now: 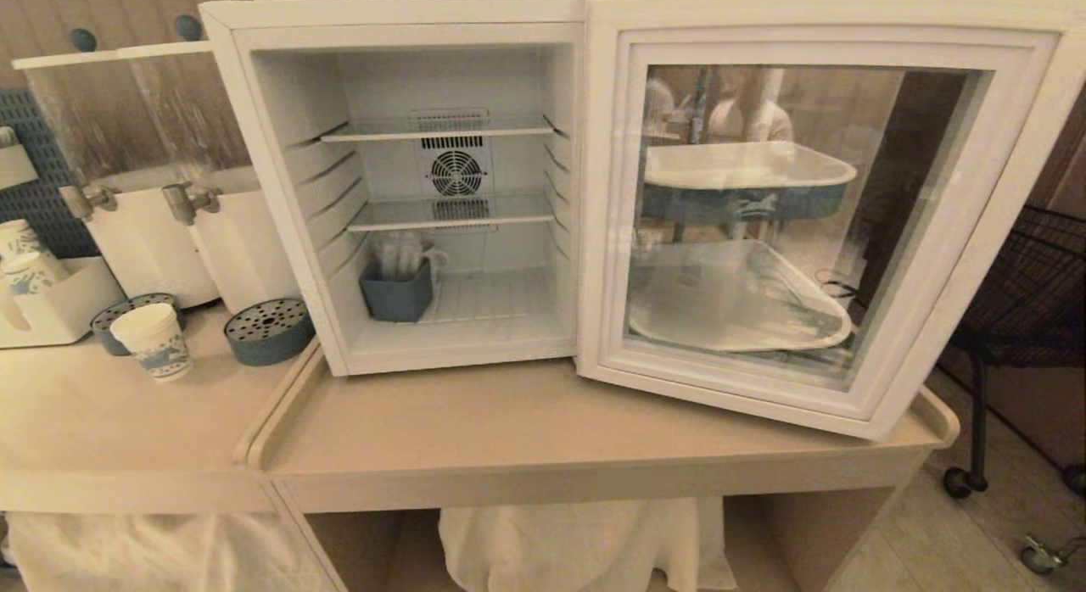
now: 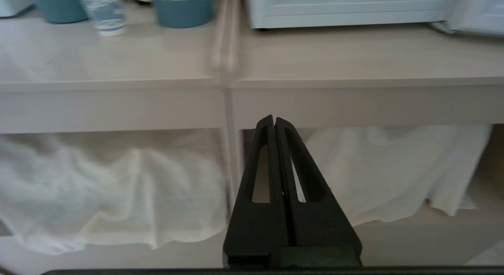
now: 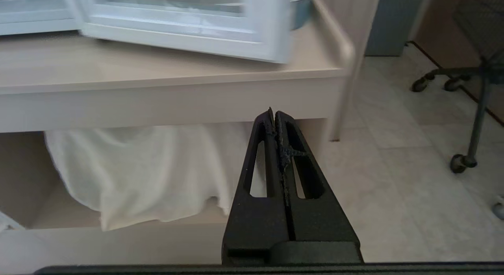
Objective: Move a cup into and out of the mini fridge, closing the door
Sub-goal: Close the freezer door
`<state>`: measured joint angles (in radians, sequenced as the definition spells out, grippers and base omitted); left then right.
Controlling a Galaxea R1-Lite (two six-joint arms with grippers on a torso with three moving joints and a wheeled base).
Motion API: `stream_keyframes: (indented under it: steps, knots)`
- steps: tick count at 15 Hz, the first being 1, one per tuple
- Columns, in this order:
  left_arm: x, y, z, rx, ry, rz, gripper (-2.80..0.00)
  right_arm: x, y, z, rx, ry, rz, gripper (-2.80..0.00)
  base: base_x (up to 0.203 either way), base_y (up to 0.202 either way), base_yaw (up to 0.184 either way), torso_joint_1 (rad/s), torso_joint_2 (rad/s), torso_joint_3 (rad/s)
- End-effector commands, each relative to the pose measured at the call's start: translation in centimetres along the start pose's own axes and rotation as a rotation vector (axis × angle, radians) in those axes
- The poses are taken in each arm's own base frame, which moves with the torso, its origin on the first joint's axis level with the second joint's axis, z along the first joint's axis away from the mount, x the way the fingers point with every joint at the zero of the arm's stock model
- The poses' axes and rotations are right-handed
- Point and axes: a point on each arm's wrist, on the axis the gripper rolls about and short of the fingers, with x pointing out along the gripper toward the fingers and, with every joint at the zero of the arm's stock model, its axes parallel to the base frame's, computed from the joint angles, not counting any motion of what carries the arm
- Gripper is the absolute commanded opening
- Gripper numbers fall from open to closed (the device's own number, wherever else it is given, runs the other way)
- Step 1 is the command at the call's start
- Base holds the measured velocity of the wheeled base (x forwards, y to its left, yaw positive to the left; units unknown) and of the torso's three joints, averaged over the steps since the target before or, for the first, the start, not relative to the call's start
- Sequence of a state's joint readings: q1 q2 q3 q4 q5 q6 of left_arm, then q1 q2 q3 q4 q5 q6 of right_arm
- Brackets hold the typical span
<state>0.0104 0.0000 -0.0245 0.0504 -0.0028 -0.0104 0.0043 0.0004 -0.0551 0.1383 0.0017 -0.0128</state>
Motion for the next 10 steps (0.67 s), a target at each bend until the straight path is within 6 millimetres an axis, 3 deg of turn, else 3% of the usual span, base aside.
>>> stream_keyframes:
  steps: [1,4,10]
  knots:
    - [0.01,0.00,0.00,-0.005,0.002,0.000,-2.80,0.00,-0.01,-0.01,0.000,0.001,0.000,-2.80,0.000,-0.184,-0.006,0.002,0.00,0.000]
    - [0.01,0.00,0.00,-0.005,0.002,0.000,-2.80,0.00,-0.01,-0.01,-0.001,0.001,0.002,-2.80,0.000,-0.117,-0.009,0.003,0.00,0.001]
    - [0.01,0.00,0.00,-0.006,0.002,0.000,-2.80,0.00,0.00,-0.01,0.008,0.001,0.000,-2.80,0.000,0.000,0.000,0.000,0.00,0.000]
